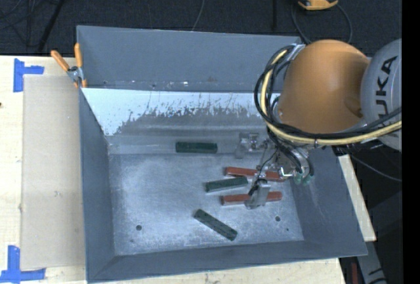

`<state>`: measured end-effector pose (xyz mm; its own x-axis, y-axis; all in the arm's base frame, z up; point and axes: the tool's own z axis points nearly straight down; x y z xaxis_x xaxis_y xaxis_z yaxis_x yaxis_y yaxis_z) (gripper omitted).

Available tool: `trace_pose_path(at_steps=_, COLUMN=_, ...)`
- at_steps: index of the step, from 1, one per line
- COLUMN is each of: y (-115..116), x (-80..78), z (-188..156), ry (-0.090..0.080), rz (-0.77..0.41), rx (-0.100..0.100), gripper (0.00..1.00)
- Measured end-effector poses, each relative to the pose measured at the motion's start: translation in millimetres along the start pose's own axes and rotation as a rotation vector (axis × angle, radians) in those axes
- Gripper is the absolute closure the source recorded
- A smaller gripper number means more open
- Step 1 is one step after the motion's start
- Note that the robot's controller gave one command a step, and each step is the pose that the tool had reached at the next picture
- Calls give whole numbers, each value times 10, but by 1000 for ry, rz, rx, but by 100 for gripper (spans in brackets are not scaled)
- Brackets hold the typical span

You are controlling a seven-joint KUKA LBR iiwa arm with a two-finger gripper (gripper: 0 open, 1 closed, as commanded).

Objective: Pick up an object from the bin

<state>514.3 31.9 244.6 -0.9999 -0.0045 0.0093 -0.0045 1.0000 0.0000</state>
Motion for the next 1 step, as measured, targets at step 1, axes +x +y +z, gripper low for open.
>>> trace_pose_path(at_steps=1, y=-113, x=188, z=1751, ry=1, rz=-143, rx=0, gripper=0)
